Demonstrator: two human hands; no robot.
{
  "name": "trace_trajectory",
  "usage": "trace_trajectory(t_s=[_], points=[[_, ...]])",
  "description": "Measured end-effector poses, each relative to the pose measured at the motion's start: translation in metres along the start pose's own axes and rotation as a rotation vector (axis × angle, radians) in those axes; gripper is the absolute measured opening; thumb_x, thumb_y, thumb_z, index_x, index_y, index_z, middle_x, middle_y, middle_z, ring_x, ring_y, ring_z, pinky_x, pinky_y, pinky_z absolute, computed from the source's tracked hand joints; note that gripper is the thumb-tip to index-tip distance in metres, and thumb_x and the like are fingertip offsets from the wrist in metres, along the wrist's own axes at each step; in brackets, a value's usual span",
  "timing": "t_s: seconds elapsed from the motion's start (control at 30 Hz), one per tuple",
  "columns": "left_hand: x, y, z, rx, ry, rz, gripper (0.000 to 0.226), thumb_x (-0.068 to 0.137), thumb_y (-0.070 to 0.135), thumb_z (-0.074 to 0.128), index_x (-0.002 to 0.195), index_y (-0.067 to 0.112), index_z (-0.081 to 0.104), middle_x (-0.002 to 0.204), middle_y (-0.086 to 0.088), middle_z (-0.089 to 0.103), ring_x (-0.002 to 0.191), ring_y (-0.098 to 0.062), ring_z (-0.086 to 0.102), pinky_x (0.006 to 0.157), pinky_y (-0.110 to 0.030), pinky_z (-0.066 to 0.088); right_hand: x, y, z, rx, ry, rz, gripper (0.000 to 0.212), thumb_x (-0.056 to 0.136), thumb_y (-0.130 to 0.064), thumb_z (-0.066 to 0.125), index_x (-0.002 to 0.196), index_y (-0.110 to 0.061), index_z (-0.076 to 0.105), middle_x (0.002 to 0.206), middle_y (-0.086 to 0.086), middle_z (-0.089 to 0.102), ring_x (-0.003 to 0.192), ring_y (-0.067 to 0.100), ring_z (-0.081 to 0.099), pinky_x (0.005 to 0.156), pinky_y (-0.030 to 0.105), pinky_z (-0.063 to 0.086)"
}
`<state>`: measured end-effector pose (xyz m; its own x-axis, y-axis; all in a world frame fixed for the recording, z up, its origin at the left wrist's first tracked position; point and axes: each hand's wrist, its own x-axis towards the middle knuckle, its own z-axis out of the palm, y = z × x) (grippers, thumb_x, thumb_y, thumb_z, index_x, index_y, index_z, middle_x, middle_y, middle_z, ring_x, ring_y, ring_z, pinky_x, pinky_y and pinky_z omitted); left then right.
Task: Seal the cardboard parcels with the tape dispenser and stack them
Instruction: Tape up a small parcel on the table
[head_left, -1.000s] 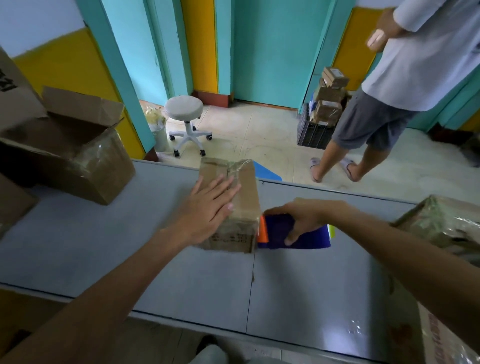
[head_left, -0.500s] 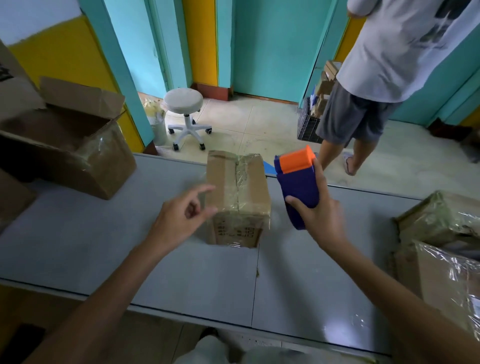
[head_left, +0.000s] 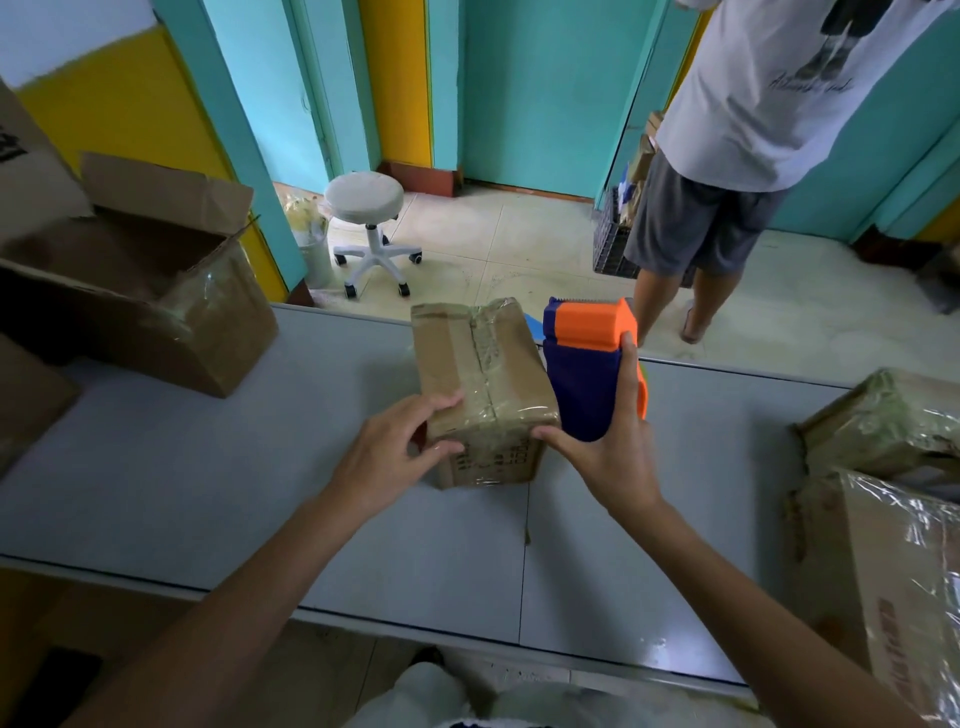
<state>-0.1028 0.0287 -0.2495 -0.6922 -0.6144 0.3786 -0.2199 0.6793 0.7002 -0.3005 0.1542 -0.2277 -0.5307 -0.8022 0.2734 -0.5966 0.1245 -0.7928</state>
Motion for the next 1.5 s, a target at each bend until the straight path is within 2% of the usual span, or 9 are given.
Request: trace_trajectory(t_s=[0.17, 0.37, 0.5, 0.6, 0.8, 0.9, 1.1, 1.33, 1.5], points=[[0.003, 0.001, 0.017, 0.145, 0.090, -0.002, 0.056, 0.069, 0.041, 0.074, 0.117, 0.026, 0.050, 0.104, 0.003, 0.061, 0.086, -0.003, 0.054, 0.080, -0.001, 0.037, -0.002, -0.004, 0.007, 0.004, 0.058, -0.018, 0.099, 0.068, -0.024, 0.082, 0.138, -0.036, 0.012, 0.121, -0.035, 0.022, 0.108, -0.004, 0.036, 0.083, 0.024, 0.041], [0.001, -0.002, -0.031, -0.098, -0.353, -0.122, 0.062, 0.085, 0.025, 0.055, 0.132, 0.058, 0.032, 0.123, 0.045, 0.041, 0.108, 0.018, 0.045, 0.086, -0.004, 0.037, 0.006, 0.012, -0.017, 0.014, -0.113, -0.055, 0.122, 0.058, -0.055, 0.080, 0.144, -0.039, -0.004, 0.141, -0.009, 0.034, 0.117, 0.007, 0.046, 0.084, 0.006, 0.043], [0.011, -0.007, -0.045, 0.174, -0.491, -0.096, 0.080, 0.090, 0.022, 0.060, 0.124, 0.074, 0.009, 0.127, 0.031, 0.036, 0.106, 0.021, 0.036, 0.086, 0.000, 0.027, 0.013, 0.021, -0.030, 0.021, -0.180, -0.066, 0.094, 0.073, -0.049, 0.065, 0.142, -0.053, 0.001, 0.122, -0.013, 0.052, 0.092, 0.000, 0.059, 0.069, 0.005, 0.048], [0.015, -0.009, -0.040, 0.179, -0.465, -0.098, 0.076, 0.089, 0.030, 0.060, 0.124, 0.075, 0.010, 0.120, 0.011, 0.044, 0.104, 0.000, 0.043, 0.087, -0.016, 0.033, 0.022, 0.022, -0.033, -0.037, -0.193, -0.092, 0.097, 0.073, -0.034, 0.068, 0.142, -0.051, 0.003, 0.117, -0.010, 0.051, 0.084, 0.001, 0.058, 0.065, 0.004, 0.047], [0.012, -0.010, -0.033, 0.036, -0.424, -0.167, 0.069, 0.085, 0.032, 0.065, 0.127, 0.069, 0.025, 0.130, 0.003, 0.040, 0.119, -0.008, 0.041, 0.100, -0.023, 0.039, 0.029, 0.020, -0.033, -0.119, -0.171, -0.148, 0.109, 0.062, -0.057, 0.072, 0.137, -0.061, -0.007, 0.134, 0.007, 0.049, 0.101, 0.018, 0.060, 0.075, 0.012, 0.046], [0.011, -0.001, -0.024, 0.015, -0.297, -0.179, 0.058, 0.084, 0.024, 0.067, 0.128, 0.050, 0.040, 0.127, 0.001, 0.046, 0.115, -0.009, 0.045, 0.093, -0.010, 0.039, 0.029, 0.015, -0.028, -0.140, -0.119, -0.186, 0.110, 0.061, -0.050, 0.074, 0.141, -0.047, 0.000, 0.140, 0.009, 0.043, 0.109, 0.013, 0.051, 0.077, 0.020, 0.046], [0.007, 0.018, -0.001, 0.093, -0.081, -0.229, 0.042, 0.082, 0.013, 0.068, 0.122, 0.023, 0.057, 0.112, -0.010, 0.055, 0.100, -0.020, 0.056, 0.090, -0.026, 0.047, 0.012, 0.011, 0.002, -0.127, 0.102, -0.122, 0.107, 0.071, -0.024, 0.080, 0.148, -0.027, 0.005, 0.133, 0.009, 0.048, 0.100, 0.009, 0.052, 0.070, 0.029, 0.053], [0.012, 0.041, 0.010, 0.262, -0.029, -0.334, 0.053, 0.071, 0.055, 0.070, 0.105, 0.022, 0.046, 0.106, 0.002, 0.058, 0.092, -0.019, 0.056, 0.075, -0.030, 0.047, 0.014, 0.018, 0.002, -0.009, 0.054, -0.041, 0.111, 0.073, -0.023, 0.079, 0.141, -0.048, -0.005, 0.140, 0.004, 0.043, 0.108, 0.010, 0.052, 0.068, -0.003, 0.041], [0.030, 0.054, 0.023, 0.541, 0.058, -0.400, 0.050, 0.079, 0.061, 0.057, 0.104, 0.020, 0.044, 0.098, -0.003, 0.064, 0.087, -0.026, 0.061, 0.067, -0.030, 0.037, 0.007, 0.006, 0.014, -0.020, 0.178, 0.030, 0.091, 0.077, -0.019, 0.076, 0.140, -0.040, 0.013, 0.134, 0.002, 0.045, 0.096, 0.003, 0.046, 0.068, 0.006, 0.041]])
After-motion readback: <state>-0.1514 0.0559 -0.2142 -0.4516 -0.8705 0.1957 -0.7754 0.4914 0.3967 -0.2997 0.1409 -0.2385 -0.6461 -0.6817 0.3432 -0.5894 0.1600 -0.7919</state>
